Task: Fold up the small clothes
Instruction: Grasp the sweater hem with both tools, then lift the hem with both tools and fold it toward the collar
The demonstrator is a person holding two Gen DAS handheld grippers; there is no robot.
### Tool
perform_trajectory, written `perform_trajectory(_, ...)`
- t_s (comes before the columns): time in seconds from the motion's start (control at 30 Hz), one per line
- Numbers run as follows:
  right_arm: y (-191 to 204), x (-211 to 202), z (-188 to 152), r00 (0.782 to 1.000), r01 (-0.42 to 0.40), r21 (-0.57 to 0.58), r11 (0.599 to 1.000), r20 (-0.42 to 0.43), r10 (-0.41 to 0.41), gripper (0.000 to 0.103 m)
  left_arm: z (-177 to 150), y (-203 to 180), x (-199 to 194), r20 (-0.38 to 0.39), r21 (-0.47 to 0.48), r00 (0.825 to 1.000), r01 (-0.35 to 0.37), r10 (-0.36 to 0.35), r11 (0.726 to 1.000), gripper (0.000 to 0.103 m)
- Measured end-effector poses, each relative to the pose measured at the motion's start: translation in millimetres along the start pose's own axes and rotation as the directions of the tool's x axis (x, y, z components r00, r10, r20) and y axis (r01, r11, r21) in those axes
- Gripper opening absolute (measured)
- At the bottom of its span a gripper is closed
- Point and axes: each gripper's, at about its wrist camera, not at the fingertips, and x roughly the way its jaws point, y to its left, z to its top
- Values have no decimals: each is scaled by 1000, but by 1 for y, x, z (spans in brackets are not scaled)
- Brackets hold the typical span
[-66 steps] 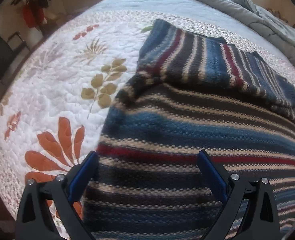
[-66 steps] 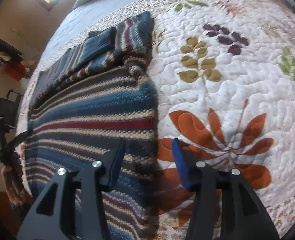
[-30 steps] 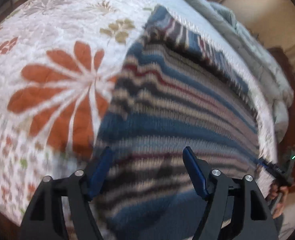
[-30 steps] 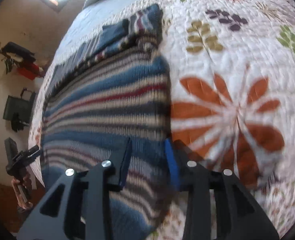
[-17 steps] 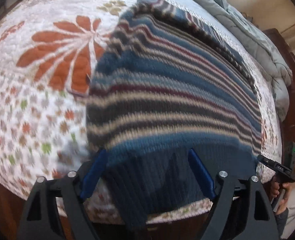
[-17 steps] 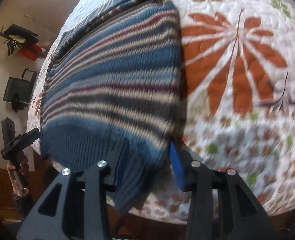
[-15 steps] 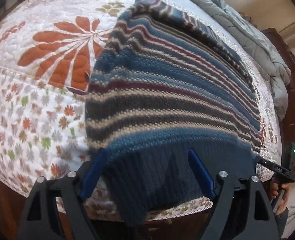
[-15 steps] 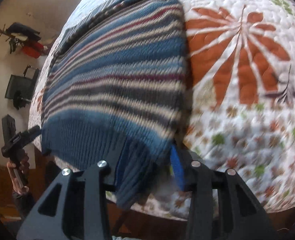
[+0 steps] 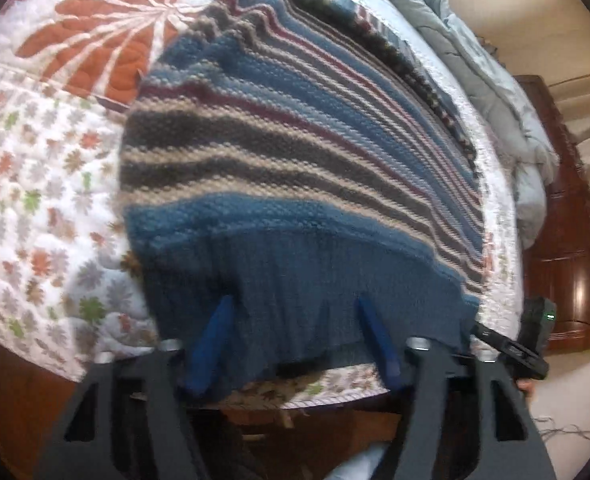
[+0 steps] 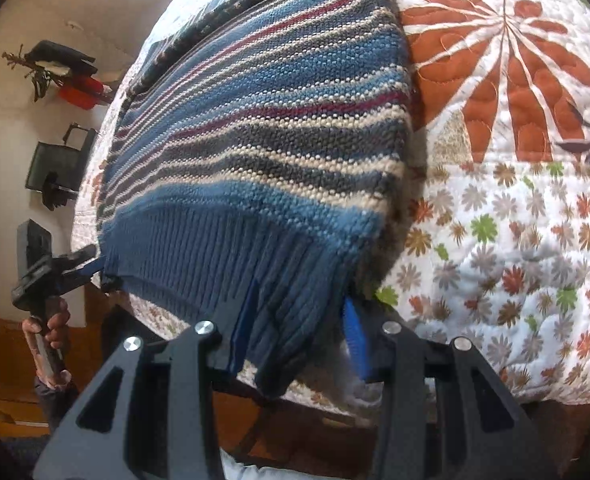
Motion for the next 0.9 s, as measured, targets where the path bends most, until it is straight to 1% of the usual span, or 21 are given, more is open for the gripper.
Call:
perform_trajectory(0.07, -1, 0, -2, 1000, 3, -6, 1000, -4, -3, 35, 1, 4, 1, -7, -4, 1000, -25, 25, 1000, 34)
perform_trajectory(0.1, -1, -1, -3, 1000, 4, -10, 1000, -4, -4, 31, 1, 6, 0, -7, -11, 1000, -26, 26, 1000, 32)
perform_trajectory(0.13, 0, -1, -3, 1000, 3, -15, 1000, -4, -3, 29, 1, 8, -1, -6, -22, 1000, -27, 26, 999, 30)
perform_trajectory(0.2, 1, 1, -3, 1000, -12, -12, 1000, -9, 12, 29, 1, 7, -2, -1, -26, 999, -39, 39, 999, 26)
perform_trajectory(0.27, 2, 6, -1, 1000, 0, -11, 1000, -22, 0, 29, 0, 4, -3, -5, -21, 1000, -18, 18, 1000, 25)
perform_trajectory(0.3, 5, 8, -1, 1000, 4, -16, 1000, -25, -5, 30, -1, 1, -2, -16, -23, 1000, 6, -6, 1000, 25)
perform_trajectory(0.33, 6, 10, -1, 1000, 6, -25, 1000, -26, -7, 31, -1, -2, 0, -37, -18, 998, 41, -42, 999, 29)
perform_trajectory(0.37, 7, 10, -2, 1000, 2, -33, 999, -27, -3, 33, -2, -5, 3, -45, -6, 998, 42, -43, 999, 35)
perform_trajectory(0.4, 8, 10, -3, 1000, -4, -37, 999, -29, 3, 35, -3, -7, 5, -43, 9, 999, 20, -19, 1000, 35)
perform_trajectory(0.43, 10, 11, -4, 999, -10, -44, 999, -32, 9, 35, -3, -7, 8, -43, 14, 999, 9, -9, 1000, 35)
perform_trajectory(0.47, 12, 11, -5, 1000, -13, -50, 999, -29, 11, 30, -3, -7, 10, -44, 11, 999, 6, -6, 1000, 35)
perform_trajectory(0.5, 14, 11, -6, 1000, -17, -60, 998, -27, 15, 17, -2, -6, 10, -42, 4, 999, 6, -6, 1000, 34)
perform_trajectory(0.53, 14, 10, -7, 999, -25, -68, 997, -26, 23, 13, -2, -6, 10, -37, 1, 999, 3, -3, 1000, 32)
perform_trajectory(0.57, 15, 9, -7, 999, -28, -71, 997, -19, 27, 10, -2, -5, 8, -30, 3, 999, -12, 12, 1000, 25)
perform_trajectory(0.6, 15, 8, -7, 999, -32, -73, 997, -13, 31, 9, -2, -7, 8, -24, 5, 999, -26, 26, 1000, 16)
perform_trajectory(0.67, 16, 0, -6, 998, -54, -80, 995, 8, 55, 9, -1, -4, 0, -6, -14, 1000, -14, 14, 1000, 10)
perform_trajectory(0.7, 16, -4, -5, 998, -66, -79, 995, 18, 68, 9, 0, -2, -4, 6, -29, 1000, -5, 6, 1000, 6)
perform_trajectory(0.73, 16, -9, -3, 996, -79, -81, 994, 31, 82, 9, 1, -1, -12, 34, -32, 999, -3, 5, 999, 0)
perform_trajectory(0.83, 19, -23, 2, 993, -101, -92, 991, 58, 107, 9, 5, -3, -29, 94, -18, 996, -4, 6, 1000, 0)
perform_trajectory(0.9, 19, -28, 5, 990, -120, -88, 989, 66, 126, 9, 8, -4, -36, 116, -10, 993, -2, 3, 1000, 0)
